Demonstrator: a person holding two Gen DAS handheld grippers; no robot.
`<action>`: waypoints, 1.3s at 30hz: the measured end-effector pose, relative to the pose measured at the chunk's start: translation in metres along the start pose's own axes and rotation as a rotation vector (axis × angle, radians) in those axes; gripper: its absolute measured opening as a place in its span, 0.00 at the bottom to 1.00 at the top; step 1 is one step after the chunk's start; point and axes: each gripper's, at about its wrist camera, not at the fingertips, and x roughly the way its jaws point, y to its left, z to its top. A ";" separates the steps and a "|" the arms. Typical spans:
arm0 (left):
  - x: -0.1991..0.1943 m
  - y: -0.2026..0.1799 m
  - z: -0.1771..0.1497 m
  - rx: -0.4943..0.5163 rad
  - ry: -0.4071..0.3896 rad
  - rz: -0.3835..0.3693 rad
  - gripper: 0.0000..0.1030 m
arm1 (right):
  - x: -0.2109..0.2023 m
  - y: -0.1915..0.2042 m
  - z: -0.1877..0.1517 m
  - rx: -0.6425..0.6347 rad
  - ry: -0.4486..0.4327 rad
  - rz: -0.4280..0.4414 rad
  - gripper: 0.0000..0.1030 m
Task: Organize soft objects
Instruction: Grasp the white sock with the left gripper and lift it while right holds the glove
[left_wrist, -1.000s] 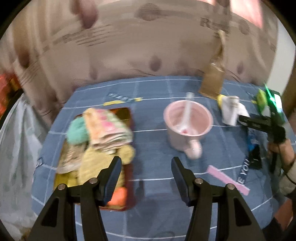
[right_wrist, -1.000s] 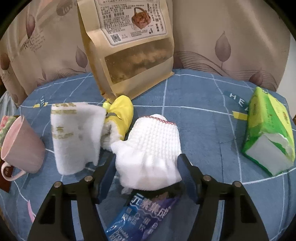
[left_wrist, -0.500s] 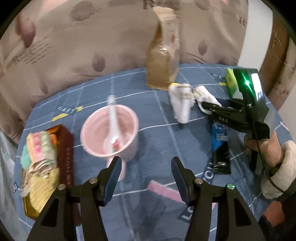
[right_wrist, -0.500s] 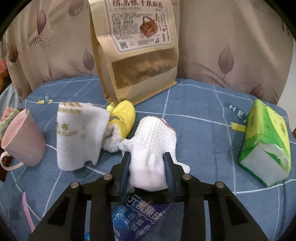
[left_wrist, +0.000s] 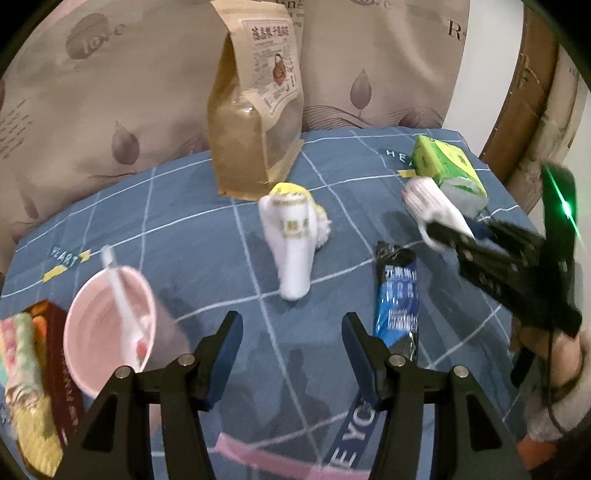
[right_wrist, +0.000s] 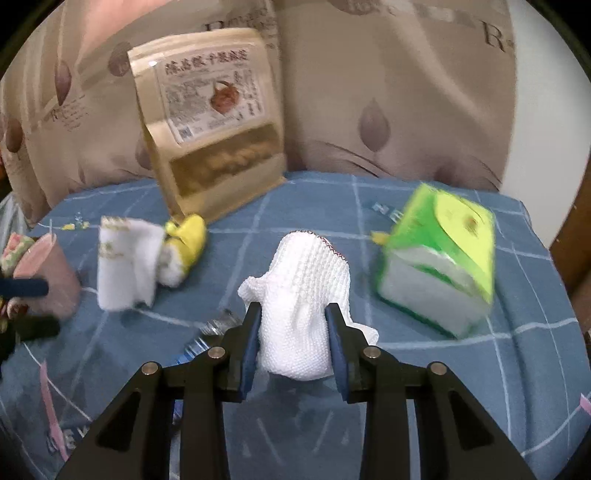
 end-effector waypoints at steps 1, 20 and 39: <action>0.004 0.000 0.004 -0.006 -0.003 -0.006 0.55 | -0.001 -0.004 -0.004 0.003 0.005 -0.010 0.30; 0.066 0.005 0.041 -0.089 0.057 -0.039 0.14 | 0.011 -0.014 -0.036 0.018 0.079 -0.029 0.31; 0.021 -0.004 0.031 -0.057 0.010 -0.073 0.12 | 0.013 -0.012 -0.035 0.015 0.083 -0.029 0.33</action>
